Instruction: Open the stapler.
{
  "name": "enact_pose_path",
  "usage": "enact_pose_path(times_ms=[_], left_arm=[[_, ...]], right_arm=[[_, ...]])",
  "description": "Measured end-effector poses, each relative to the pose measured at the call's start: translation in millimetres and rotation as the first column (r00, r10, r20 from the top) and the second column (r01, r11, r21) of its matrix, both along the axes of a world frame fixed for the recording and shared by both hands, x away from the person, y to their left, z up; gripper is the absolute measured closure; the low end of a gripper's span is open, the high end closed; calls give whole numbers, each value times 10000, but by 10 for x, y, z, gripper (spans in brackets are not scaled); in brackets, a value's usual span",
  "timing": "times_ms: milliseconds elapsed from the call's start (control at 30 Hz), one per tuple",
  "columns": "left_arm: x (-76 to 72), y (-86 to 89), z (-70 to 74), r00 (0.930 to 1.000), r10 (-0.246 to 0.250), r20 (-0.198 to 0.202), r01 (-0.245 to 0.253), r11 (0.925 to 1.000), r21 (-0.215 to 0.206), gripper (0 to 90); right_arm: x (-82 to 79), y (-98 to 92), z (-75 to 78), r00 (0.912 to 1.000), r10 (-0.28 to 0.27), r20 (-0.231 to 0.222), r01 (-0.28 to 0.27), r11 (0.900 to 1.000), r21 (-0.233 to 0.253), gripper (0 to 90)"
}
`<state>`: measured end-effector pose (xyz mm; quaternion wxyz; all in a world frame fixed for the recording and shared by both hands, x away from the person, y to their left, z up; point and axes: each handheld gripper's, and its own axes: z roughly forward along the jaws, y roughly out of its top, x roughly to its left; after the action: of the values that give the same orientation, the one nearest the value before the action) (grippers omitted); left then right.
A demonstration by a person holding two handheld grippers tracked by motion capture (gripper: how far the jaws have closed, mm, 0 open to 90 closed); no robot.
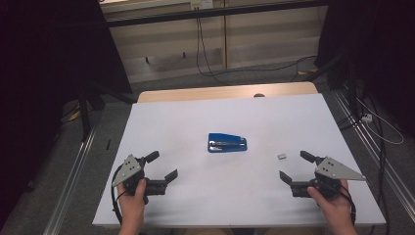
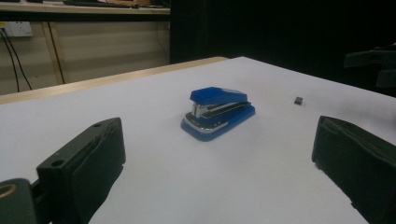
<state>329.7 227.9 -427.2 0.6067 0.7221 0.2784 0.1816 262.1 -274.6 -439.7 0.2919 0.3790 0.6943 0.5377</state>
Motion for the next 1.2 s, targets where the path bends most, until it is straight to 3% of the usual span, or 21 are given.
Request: enact_pose_path(times_ms=[633, 833, 867, 1000, 1200], left_arm=[[112, -168, 30, 9987, -502, -24, 502, 9987, -7, 27], [189, -248, 32, 9975, -656, -254, 655, 9978, -51, 26], [218, -281, 38, 9960, -801, -407, 797, 9967, -125, 25], [260, -375, 42, 9931, -1091, -419, 1095, 9940, 68, 23], [304, -462, 30, 9882, -1407, -611, 1412, 9900, 31, 23]], right_arm=[[27, 32, 2, 10000, -34, -5, 34, 9998, -171, 26], [82, 63, 6, 10000, -82, -12, 81, 9997, -222, 26], [86, 65, 9, 10000, -73, -15, 73, 9997, -245, 25], [113, 84, 20, 10000, -28, -7, 27, 9996, -267, 24], [189, 174, 44, 9997, 250, 49, -249, 9995, -186, 17]])
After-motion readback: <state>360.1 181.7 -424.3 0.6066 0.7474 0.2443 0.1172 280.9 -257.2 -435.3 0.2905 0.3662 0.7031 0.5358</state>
